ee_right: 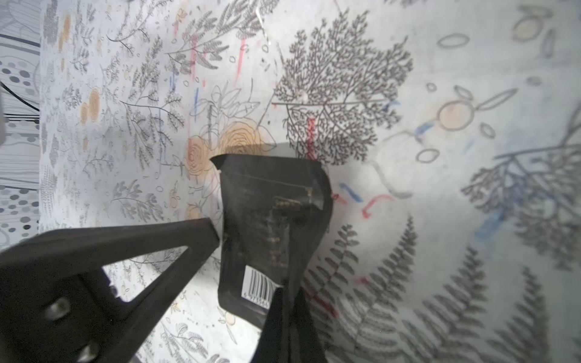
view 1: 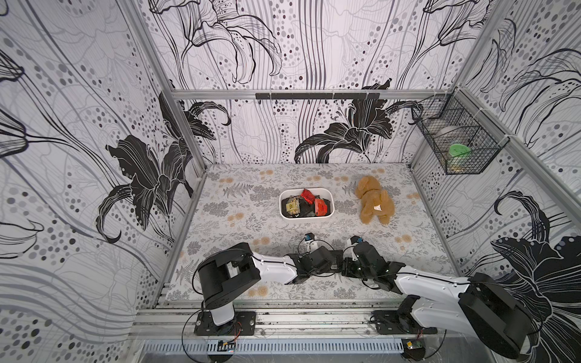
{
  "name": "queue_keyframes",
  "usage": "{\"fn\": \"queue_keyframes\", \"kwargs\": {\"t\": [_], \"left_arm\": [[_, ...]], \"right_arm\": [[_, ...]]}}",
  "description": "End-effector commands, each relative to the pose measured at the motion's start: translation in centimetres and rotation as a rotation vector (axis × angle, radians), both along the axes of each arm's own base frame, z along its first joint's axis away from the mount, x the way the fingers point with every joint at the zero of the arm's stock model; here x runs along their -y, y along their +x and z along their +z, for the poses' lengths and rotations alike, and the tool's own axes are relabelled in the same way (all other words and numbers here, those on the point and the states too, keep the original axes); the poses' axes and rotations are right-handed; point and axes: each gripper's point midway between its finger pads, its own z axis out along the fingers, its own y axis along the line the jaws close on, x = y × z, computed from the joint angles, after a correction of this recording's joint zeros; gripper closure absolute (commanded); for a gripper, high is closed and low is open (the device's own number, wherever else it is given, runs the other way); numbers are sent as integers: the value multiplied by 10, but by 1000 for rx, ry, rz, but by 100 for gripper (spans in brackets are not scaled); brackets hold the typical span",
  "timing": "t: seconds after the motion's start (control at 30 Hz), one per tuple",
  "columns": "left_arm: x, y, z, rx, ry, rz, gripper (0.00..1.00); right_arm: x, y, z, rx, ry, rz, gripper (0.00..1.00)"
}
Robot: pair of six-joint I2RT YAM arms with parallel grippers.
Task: Put the tea bags into the storage box
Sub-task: Pick up the tea bag from the center of the board, then place the tea bag in the storage box.
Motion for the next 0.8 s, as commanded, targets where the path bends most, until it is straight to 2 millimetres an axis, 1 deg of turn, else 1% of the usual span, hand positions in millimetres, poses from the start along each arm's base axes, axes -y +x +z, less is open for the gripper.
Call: {"fn": "queue_keyframes", "kwargs": {"t": [0.0, 0.03, 0.1, 0.17, 0.23, 0.3, 0.37, 0.4, 0.43, 0.5, 0.57, 0.63, 0.67, 0.7, 0.77], "left_arm": [[1, 1, 36, 81, -57, -22, 97], [-5, 4, 46, 108, -70, -2, 93], [-26, 9, 62, 166, -70, 67, 83], [-57, 15, 77, 229, -54, 180, 73], [-84, 15, 88, 282, -78, 264, 66], [-107, 13, 96, 317, -125, 333, 62], [-127, 9, 103, 346, -172, 382, 56], [-135, 6, 102, 347, -187, 404, 54], [-145, 4, 102, 347, -198, 430, 51], [-159, 0, 102, 347, -213, 461, 45], [-168, -5, 103, 351, -231, 466, 41], [-177, -8, 100, 348, -236, 475, 38], [-180, -10, 98, 344, -239, 479, 37], [-183, -12, 98, 342, -245, 482, 36], [-189, -14, 94, 340, -235, 485, 35]], "right_arm": [[5, 1, 11, 30, -70, 39, 100], [10, 4, 18, 49, -104, 36, 100], [23, 11, 34, 95, -187, 17, 100], [39, 23, 59, 169, -286, -13, 100], [51, 39, 90, 248, -368, -55, 100], [55, 55, 122, 324, -414, -91, 100], [48, 73, 155, 410, -399, -121, 100], [41, 81, 166, 444, -379, -130, 100], [31, 91, 183, 487, -333, -139, 100], [2, 109, 206, 550, -234, -114, 100], [-36, 128, 223, 585, -131, -54, 100], [-73, 147, 228, 568, -78, 22, 100], [-86, 156, 222, 547, -79, 51, 100], [-101, 169, 224, 541, -82, 64, 100], [-130, 192, 207, 504, -101, 114, 100]]}}
